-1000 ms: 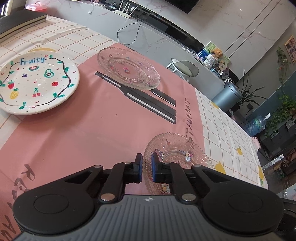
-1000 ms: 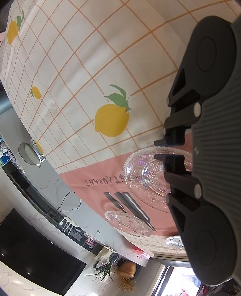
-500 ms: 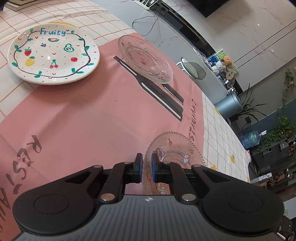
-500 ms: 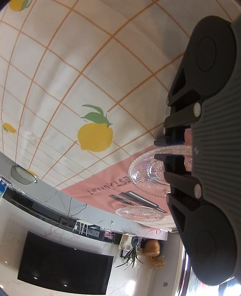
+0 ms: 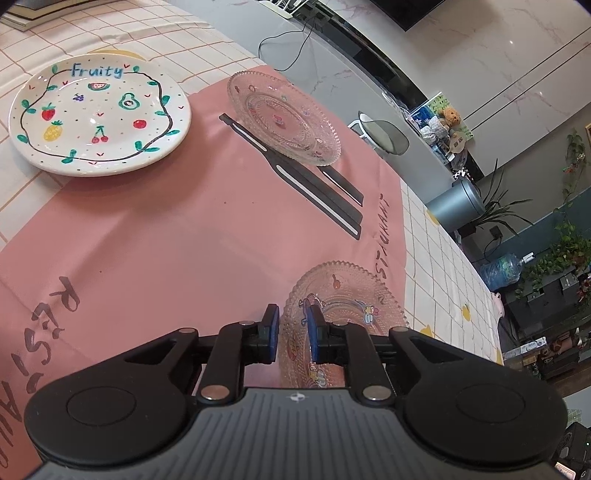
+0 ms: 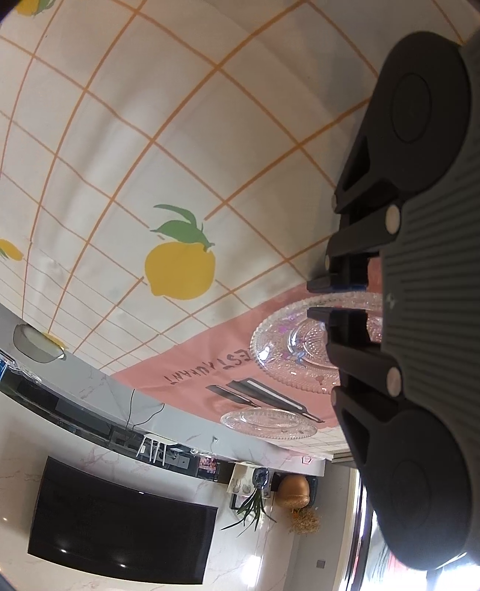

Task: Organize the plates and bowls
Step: 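Carry the glass plate toward the bowl stack and lower it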

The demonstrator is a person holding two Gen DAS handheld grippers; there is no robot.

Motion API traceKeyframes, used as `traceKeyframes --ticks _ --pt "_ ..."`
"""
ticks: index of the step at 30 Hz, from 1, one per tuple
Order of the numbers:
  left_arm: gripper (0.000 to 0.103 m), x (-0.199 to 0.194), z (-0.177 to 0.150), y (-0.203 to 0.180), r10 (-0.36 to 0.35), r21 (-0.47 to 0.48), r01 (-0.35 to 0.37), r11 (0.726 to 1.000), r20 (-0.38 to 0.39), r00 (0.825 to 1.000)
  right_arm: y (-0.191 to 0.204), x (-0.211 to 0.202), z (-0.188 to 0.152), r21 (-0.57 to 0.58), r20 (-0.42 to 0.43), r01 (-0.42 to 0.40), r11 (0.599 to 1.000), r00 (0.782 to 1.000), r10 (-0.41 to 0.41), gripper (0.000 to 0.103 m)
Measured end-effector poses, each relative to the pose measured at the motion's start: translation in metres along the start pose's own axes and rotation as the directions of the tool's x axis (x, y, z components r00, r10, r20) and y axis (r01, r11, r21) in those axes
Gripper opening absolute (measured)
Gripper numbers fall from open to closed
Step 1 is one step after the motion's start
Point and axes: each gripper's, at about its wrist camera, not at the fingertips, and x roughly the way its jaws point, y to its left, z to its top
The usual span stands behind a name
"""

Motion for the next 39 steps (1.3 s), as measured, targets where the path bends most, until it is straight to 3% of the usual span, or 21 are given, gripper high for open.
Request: traceKeyframes --ticks 2,10,26,39 --pt "0.009 -0.002 -0.002 0.001 0.000 0.001 0.000 1.000 0.012 1.000 0.002 -0.001 -0.001 -0.021 0.007 0.013 1.000 1.000 -0.013 0.005" --pt "0.006 -0.021 -0.008 0.000 -0.010 0.022 0.009 1.000 0.033 0.999 0.002 -0.016 -0.008 -0.041 0.008 -0.004 0.999 1.000 0.005 0.002" --pt "0.005 -0.073 -0.028 0.007 -0.032 0.026 0.031 0.999 0.036 0.999 0.001 -0.061 -0.046 -0.055 -0.032 -0.002 0.998 0.999 0.000 0.003" --pt "0.005 -0.104 -0.058 0.020 -0.028 0.029 0.028 0.999 0.000 1.000 0.003 -0.098 -0.079 -0.117 -0.081 0.069 0.991 0.994 -0.078 0.004"
